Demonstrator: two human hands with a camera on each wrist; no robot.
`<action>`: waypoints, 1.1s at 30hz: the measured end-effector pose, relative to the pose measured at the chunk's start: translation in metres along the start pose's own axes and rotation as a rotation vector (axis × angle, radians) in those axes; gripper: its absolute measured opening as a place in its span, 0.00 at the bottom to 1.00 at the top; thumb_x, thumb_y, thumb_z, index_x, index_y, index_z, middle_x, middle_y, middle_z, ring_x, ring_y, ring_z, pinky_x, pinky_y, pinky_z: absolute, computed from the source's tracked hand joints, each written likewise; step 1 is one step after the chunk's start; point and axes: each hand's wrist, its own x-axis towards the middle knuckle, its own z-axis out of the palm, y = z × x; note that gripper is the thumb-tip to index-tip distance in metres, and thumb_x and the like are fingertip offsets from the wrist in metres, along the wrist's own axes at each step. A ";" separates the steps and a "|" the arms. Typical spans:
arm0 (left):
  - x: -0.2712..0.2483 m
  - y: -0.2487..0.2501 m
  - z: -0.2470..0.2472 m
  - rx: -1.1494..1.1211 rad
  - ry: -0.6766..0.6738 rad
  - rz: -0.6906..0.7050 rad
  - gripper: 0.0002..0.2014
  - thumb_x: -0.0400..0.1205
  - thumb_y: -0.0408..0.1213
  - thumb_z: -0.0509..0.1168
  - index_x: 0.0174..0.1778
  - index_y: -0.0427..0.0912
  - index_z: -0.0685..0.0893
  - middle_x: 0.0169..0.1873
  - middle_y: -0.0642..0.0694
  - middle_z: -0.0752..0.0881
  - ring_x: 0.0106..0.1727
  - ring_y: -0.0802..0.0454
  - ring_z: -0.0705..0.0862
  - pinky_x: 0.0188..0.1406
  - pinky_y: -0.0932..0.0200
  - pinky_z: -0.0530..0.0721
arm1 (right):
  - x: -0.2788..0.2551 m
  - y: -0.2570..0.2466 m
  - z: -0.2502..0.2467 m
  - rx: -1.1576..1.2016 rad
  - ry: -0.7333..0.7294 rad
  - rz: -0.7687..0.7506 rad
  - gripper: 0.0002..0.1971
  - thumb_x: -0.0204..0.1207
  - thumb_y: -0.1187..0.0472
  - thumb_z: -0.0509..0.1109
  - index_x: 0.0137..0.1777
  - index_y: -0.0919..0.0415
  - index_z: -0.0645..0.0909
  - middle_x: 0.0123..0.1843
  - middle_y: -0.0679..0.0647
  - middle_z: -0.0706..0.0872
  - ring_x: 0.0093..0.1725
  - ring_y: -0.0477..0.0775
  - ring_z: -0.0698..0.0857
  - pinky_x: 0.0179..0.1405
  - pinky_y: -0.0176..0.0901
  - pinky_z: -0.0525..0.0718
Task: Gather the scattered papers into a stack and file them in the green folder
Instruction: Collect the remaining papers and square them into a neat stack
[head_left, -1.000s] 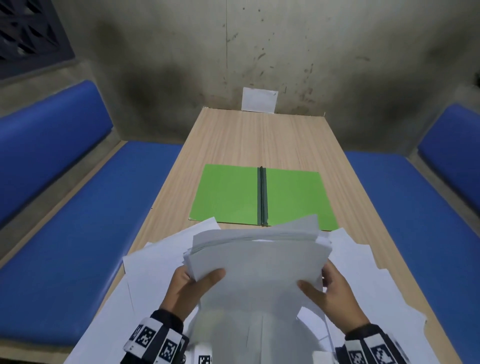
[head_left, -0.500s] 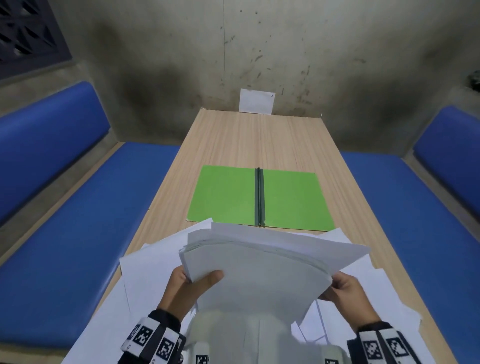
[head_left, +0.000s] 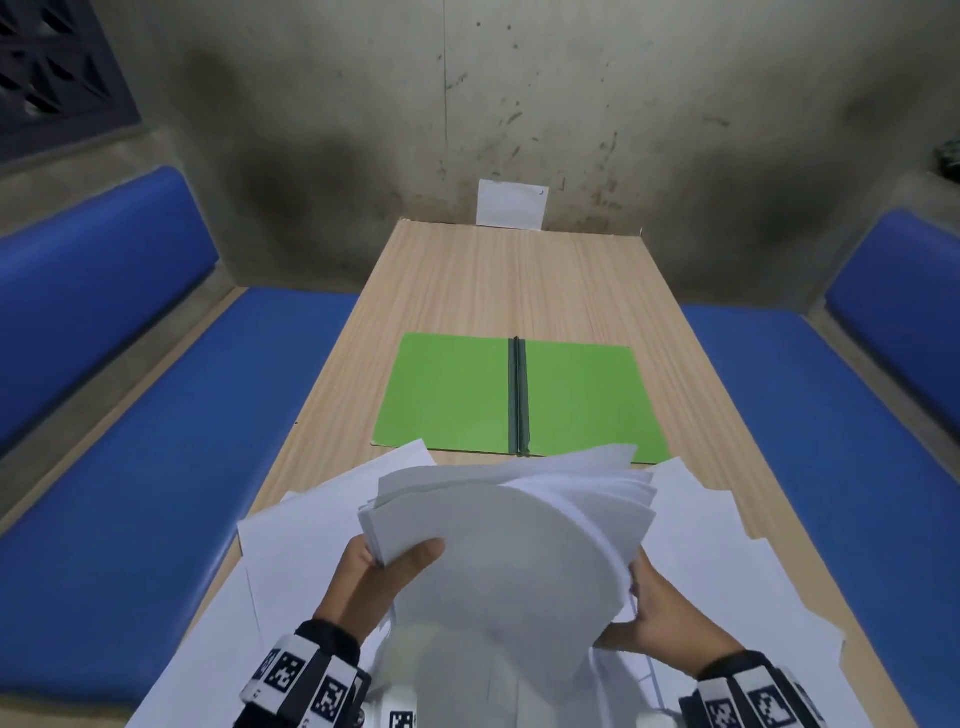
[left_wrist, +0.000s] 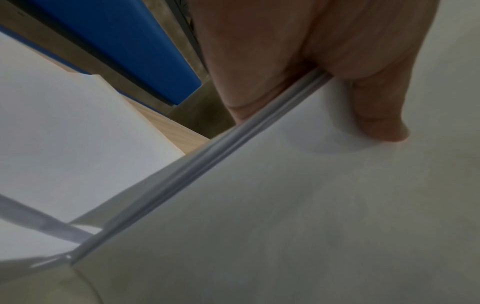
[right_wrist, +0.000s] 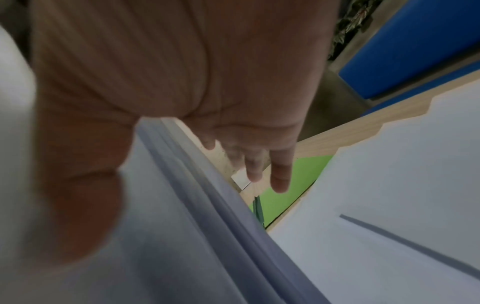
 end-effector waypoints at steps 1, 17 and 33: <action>0.000 0.001 0.000 -0.004 -0.004 0.003 0.07 0.65 0.38 0.78 0.37 0.46 0.90 0.35 0.47 0.93 0.36 0.54 0.90 0.31 0.66 0.86 | -0.001 -0.004 0.000 0.005 -0.056 0.015 0.52 0.53 0.51 0.84 0.73 0.35 0.56 0.69 0.26 0.73 0.74 0.37 0.70 0.78 0.52 0.66; -0.006 0.008 0.022 -0.010 0.021 0.058 0.11 0.57 0.50 0.75 0.29 0.48 0.90 0.26 0.50 0.88 0.31 0.55 0.83 0.32 0.64 0.83 | -0.021 -0.036 0.044 0.222 0.441 0.046 0.23 0.61 0.54 0.79 0.55 0.52 0.76 0.53 0.50 0.83 0.44 0.21 0.81 0.65 0.46 0.77; 0.040 -0.062 -0.029 1.093 -0.219 -0.129 0.32 0.70 0.47 0.73 0.71 0.51 0.72 0.70 0.49 0.74 0.73 0.50 0.70 0.72 0.57 0.68 | 0.001 0.011 0.019 0.328 0.629 0.169 0.07 0.73 0.67 0.72 0.47 0.72 0.84 0.40 0.63 0.88 0.50 0.63 0.86 0.42 0.45 0.82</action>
